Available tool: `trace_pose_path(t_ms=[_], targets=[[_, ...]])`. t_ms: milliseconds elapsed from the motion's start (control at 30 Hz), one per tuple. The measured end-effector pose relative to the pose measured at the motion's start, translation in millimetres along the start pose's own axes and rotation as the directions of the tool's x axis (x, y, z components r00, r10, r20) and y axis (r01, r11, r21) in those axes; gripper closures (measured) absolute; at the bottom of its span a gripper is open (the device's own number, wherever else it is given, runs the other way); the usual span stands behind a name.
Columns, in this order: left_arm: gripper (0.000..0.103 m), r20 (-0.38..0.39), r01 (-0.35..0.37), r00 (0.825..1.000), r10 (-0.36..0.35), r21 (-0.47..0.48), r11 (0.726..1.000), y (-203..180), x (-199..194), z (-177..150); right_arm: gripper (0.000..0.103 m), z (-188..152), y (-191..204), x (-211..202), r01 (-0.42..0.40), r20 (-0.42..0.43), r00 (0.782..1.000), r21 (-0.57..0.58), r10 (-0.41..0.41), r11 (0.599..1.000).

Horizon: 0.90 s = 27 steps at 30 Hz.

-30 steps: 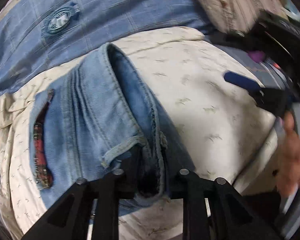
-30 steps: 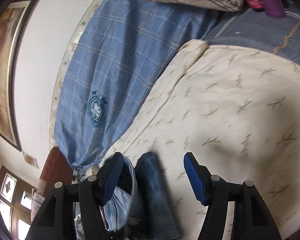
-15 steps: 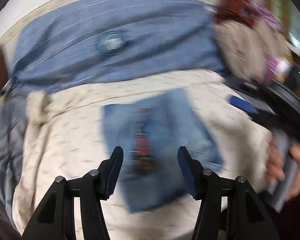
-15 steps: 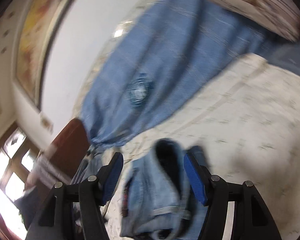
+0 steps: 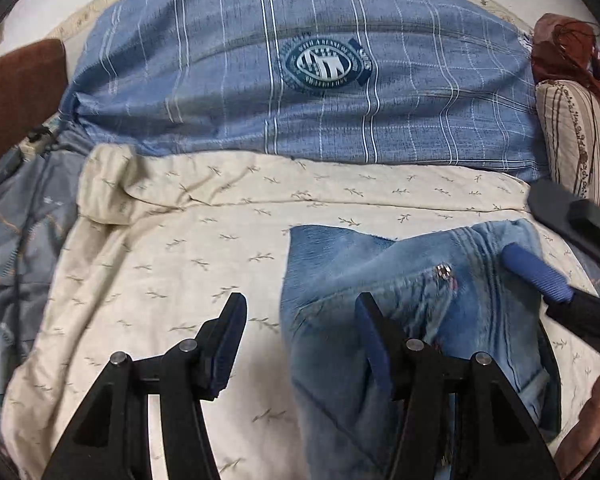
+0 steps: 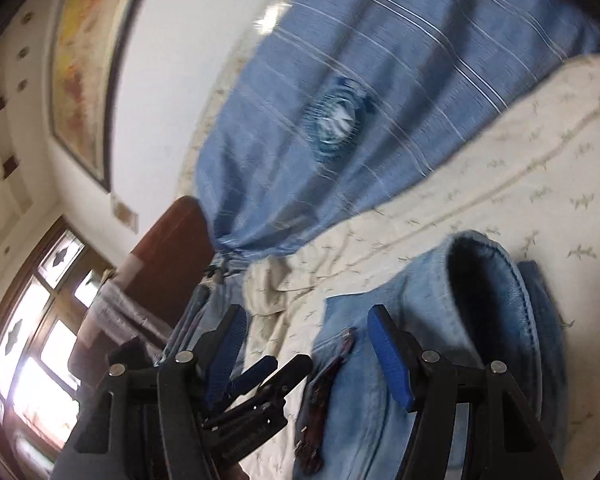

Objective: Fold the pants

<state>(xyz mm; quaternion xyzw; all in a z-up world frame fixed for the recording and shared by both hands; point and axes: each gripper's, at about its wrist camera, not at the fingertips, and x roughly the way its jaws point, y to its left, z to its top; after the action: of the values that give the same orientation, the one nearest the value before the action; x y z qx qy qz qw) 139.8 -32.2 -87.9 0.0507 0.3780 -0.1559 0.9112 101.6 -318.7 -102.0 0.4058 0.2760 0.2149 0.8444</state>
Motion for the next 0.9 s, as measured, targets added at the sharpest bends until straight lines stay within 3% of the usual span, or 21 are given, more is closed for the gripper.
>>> trace_pose_path(t_ms=[100, 200, 300, 400, 433, 600, 800, 900], targets=[[0.040, -0.029, 0.011, 1.000, -0.011, -0.001, 1.000, -3.4, 17.9, -1.1, 0.035, 4.7, -25.6, 12.3, 0.065, -0.013, 0.998, 0.116, -0.064, 0.991], [0.035, -0.041, 0.003, 0.999, -0.002, 0.014, 1.000, -8.1, 33.0, -1.8, 0.035, 7.1, -53.1, 14.4, 0.065, -0.026, 0.998, 0.242, -0.060, 0.968], [0.035, -0.050, 0.014, 0.999, -0.013, 0.027, 1.000, -11.2, 38.9, -0.9, 0.038, 6.9, -64.6, 10.3, 0.073, -0.029, 0.997, 0.276, -0.067, 0.958], [0.035, -0.052, 0.021, 0.998, -0.019, 0.039, 0.999, -11.5, 37.7, -2.1, 0.060, 2.0, -65.3, 5.1, 0.164, -0.092, 0.985, 0.217, -0.147, 0.962], [0.035, -0.054, 0.024, 0.998, -0.022, 0.037, 0.999, -11.4, 36.8, -3.5, 0.074, -1.2, -63.4, 7.3, 0.226, -0.134, 0.970, 0.167, -0.205, 0.960], [0.035, -0.038, 0.017, 0.999, -0.014, 0.067, 0.998, -19.1, 27.3, -17.4, 0.094, -19.2, -68.0, -4.8, 0.312, -0.208, 0.934, 0.084, -0.289, 0.946], [0.035, -0.023, -0.009, 1.000, 0.011, 0.117, 0.993, -24.9, 23.6, -28.0, 0.096, -39.1, -51.3, -16.9, 0.411, -0.216, 0.882, -0.085, -0.419, 0.908], [0.034, -0.044, -0.011, 0.999, 0.018, 0.152, 0.988, -25.9, 24.2, -33.2, 0.096, -50.9, -47.9, -25.2, 0.432, -0.197, 0.873, -0.115, -0.447, 0.894]])
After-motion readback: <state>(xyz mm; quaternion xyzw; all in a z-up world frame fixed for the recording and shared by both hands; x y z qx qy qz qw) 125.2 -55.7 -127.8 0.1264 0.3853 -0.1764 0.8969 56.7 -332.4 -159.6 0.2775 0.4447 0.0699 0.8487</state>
